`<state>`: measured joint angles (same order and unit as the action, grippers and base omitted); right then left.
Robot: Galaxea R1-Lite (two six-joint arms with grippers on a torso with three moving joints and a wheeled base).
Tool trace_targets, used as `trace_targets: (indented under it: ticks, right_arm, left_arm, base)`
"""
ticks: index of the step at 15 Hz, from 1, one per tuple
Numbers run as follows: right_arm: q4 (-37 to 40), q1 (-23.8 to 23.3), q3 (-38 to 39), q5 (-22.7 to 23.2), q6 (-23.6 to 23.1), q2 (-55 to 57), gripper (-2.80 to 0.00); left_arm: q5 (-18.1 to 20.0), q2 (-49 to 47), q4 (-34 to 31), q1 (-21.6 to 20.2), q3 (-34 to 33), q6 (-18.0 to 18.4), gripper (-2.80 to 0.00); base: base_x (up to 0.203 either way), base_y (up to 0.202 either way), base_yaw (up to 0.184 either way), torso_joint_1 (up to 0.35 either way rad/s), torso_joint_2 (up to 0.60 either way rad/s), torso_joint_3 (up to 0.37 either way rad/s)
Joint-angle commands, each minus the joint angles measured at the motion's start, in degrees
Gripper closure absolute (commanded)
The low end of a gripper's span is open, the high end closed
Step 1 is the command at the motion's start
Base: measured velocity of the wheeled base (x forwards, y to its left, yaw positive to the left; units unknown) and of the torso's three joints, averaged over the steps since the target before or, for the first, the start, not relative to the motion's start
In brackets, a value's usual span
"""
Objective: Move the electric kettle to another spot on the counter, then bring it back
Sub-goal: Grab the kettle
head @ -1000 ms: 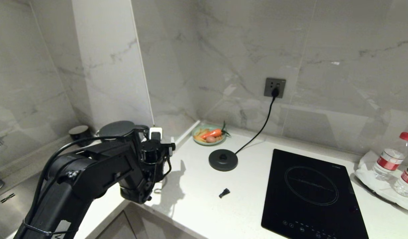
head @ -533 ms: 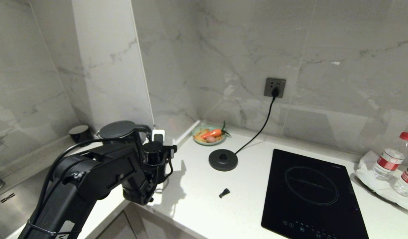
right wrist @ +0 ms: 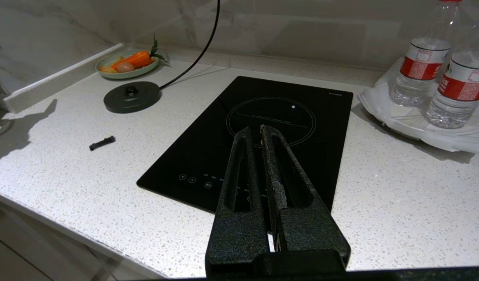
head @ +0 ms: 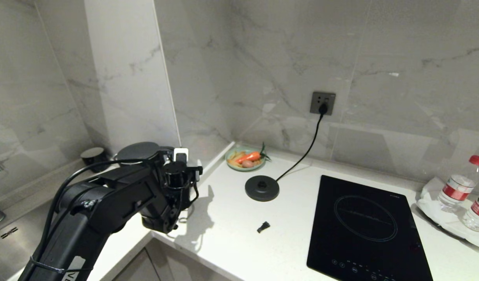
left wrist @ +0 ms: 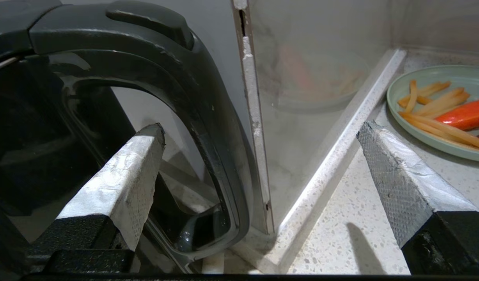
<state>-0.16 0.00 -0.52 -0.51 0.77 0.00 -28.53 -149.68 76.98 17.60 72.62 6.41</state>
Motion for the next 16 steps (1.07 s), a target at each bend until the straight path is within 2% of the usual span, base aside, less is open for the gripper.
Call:
trace_targets:
  ticks: [1, 5, 8, 11, 14, 16]
  right_arm:
    - [0.0, 0.0, 0.0, 0.0, 0.0, 0.0, 0.00]
    - [0.0, 0.0, 0.0, 0.0, 0.0, 0.1, 0.00]
    - [0.0, 0.0, 0.0, 0.1, 0.0, 0.1, 0.00]
    - [0.0, 0.0, 0.0, 0.1, -0.1, 0.1, 0.00]
    - [0.0, 0.0, 0.0, 0.0, 0.0, 0.0, 0.00]
    - [0.0, 0.0, 0.0, 0.1, 0.0, 0.1, 0.00]
  left_arm:
    - [-0.2, -0.2, -0.5, -0.3, 0.4, 0.1, -2.80]
    - [-0.1, -1.4, -3.6, -0.4, 4.5, 0.1, -2.80]
    - [0.0, -0.8, -3.9, 0.4, 4.2, 0.0, -2.80]
    - [0.0, -0.5, -3.6, 1.1, 2.7, -1.1, -2.80]
    - [0.2, 1.3, -3.3, 2.1, -1.6, -1.6, -2.80]
    - [0.1, 2.5, -3.2, 2.9, -3.6, -4.4, -2.80]
  base:
    - [0.000, 0.000, 0.000, 0.000, 0.00, 0.000]
    - [0.000, 0.000, 0.000, 0.000, 0.00, 0.000]
    - [0.000, 0.000, 0.000, 0.000, 0.00, 0.000]
    - [0.000, 0.000, 0.000, 0.000, 0.00, 0.000]
    - [0.000, 0.000, 0.000, 0.000, 0.00, 0.000]
    - [0.000, 0.000, 0.000, 0.000, 0.00, 0.000]
